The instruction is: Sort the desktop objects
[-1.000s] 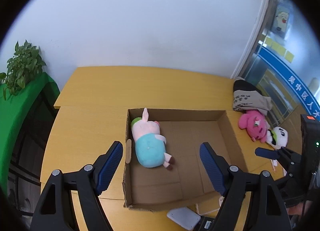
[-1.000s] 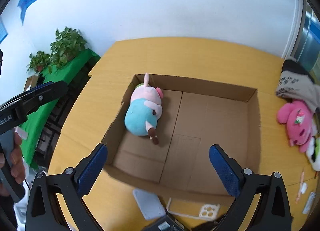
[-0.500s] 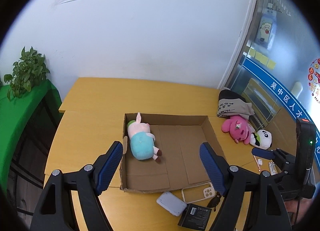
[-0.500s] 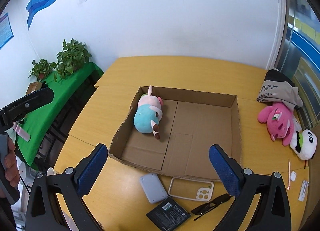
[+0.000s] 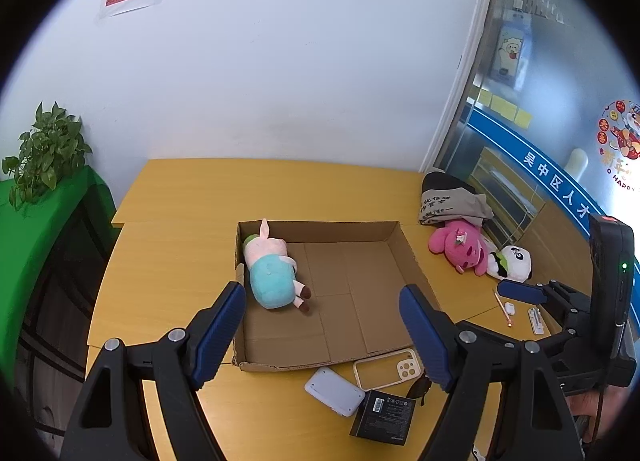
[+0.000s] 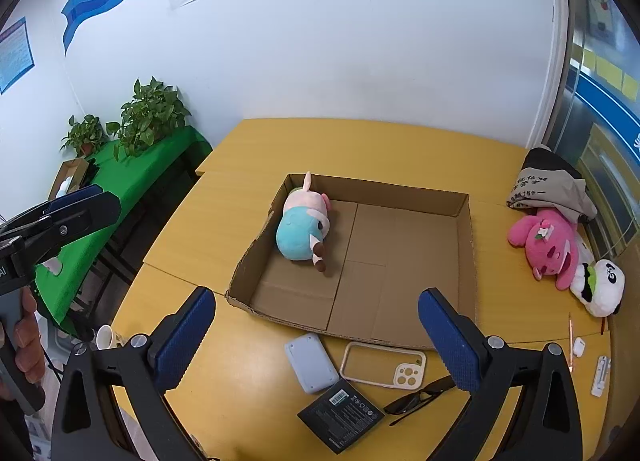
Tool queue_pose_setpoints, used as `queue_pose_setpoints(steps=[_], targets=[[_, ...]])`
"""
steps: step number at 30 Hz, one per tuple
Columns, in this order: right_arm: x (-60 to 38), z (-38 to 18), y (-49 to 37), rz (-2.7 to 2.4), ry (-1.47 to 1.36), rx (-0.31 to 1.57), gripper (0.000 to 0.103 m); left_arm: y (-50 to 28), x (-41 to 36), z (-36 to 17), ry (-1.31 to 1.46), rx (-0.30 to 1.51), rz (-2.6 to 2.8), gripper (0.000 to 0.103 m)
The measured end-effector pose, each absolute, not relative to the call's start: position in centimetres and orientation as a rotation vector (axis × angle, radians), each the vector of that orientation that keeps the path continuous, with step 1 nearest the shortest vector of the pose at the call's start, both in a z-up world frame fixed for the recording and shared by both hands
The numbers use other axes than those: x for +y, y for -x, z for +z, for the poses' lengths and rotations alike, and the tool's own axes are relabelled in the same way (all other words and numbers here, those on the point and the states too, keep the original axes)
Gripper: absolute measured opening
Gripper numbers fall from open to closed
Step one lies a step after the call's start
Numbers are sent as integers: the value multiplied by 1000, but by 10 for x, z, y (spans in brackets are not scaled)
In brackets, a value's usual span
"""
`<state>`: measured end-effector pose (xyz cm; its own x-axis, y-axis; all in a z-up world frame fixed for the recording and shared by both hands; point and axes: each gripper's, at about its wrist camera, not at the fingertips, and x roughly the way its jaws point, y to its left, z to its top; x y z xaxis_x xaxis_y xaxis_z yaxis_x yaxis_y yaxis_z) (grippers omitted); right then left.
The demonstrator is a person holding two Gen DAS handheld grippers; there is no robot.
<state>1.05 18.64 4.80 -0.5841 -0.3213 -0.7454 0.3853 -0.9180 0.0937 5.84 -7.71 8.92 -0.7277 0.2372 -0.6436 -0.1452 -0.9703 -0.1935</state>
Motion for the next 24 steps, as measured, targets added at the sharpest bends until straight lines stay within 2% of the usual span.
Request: queue_pose_setpoints(steps=[24], targets=[[223,4,-4,-2375,-1271,37,103,-63,-48,42,1256,-225,2707,79]])
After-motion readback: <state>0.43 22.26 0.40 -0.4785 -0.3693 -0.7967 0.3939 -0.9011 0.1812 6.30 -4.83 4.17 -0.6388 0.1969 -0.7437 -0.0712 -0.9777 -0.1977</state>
